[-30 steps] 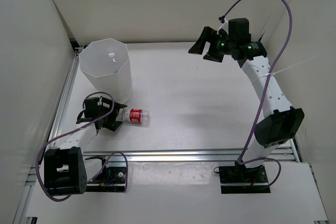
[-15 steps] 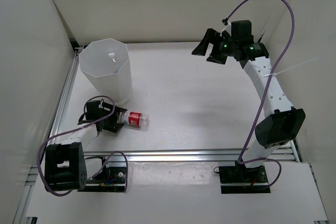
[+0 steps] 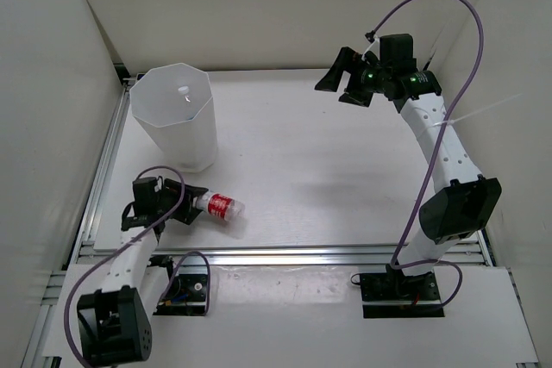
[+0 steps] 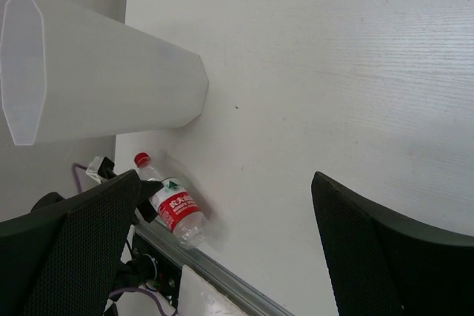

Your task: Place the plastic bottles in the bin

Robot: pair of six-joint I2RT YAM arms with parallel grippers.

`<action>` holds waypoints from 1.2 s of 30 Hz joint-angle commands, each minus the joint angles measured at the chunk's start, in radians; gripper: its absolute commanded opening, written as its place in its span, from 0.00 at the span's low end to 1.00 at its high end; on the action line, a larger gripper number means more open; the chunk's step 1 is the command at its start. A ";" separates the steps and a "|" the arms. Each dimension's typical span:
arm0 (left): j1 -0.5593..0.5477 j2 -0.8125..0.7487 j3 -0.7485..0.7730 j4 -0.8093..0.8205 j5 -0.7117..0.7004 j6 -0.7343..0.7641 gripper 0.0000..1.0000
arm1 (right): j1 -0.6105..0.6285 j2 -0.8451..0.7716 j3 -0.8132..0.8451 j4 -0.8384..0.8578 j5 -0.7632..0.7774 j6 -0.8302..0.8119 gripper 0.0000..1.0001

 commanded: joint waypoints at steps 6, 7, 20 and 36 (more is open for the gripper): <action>0.029 -0.255 0.481 -0.475 -0.173 0.241 0.47 | -0.003 0.022 0.030 0.014 -0.032 0.015 1.00; 0.029 -0.266 0.543 -0.547 -0.213 0.290 0.47 | -0.003 0.022 0.040 0.023 -0.032 0.015 1.00; 0.029 0.208 1.361 -0.477 -0.532 0.623 0.49 | -0.003 0.065 0.071 0.042 -0.071 0.033 1.00; -0.017 0.088 1.144 -0.468 -0.882 0.726 1.00 | -0.033 -0.037 -0.018 -0.024 0.037 0.022 1.00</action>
